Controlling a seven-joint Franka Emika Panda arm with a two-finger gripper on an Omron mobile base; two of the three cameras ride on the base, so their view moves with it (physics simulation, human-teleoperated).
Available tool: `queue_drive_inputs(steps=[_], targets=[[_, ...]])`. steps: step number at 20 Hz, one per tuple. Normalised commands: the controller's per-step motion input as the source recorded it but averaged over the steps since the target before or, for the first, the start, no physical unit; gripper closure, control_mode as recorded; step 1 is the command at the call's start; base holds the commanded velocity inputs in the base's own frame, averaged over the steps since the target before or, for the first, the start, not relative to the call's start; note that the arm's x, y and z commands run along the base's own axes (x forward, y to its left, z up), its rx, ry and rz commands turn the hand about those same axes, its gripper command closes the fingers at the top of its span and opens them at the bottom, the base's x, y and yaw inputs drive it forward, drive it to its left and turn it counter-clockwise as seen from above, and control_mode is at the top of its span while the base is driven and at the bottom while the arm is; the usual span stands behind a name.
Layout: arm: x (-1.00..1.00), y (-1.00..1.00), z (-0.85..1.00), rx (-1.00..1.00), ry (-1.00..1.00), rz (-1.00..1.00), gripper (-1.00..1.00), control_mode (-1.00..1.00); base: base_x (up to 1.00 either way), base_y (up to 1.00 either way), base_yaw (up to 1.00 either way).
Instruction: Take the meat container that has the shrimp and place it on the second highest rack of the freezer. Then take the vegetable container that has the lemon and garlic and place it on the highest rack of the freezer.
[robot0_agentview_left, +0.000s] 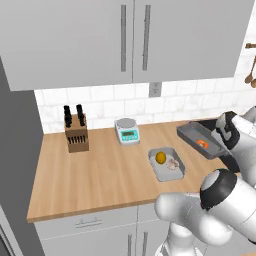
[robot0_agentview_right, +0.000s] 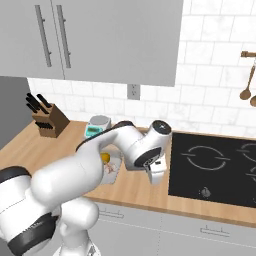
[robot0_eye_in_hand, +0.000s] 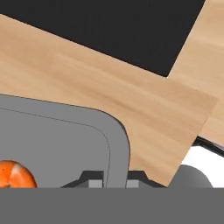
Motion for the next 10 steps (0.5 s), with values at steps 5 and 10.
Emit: queue_drive_inputs(steps=[5,10], targets=[[0.00,0.11,1.00,-0.09,-0.10,0.40,1.00,-1.00,0.00,0.00,0.00],[0.00,0.33,1.00,-0.02,-0.01,0.62,1.00,-1.00,0.00,0.00,0.00]])
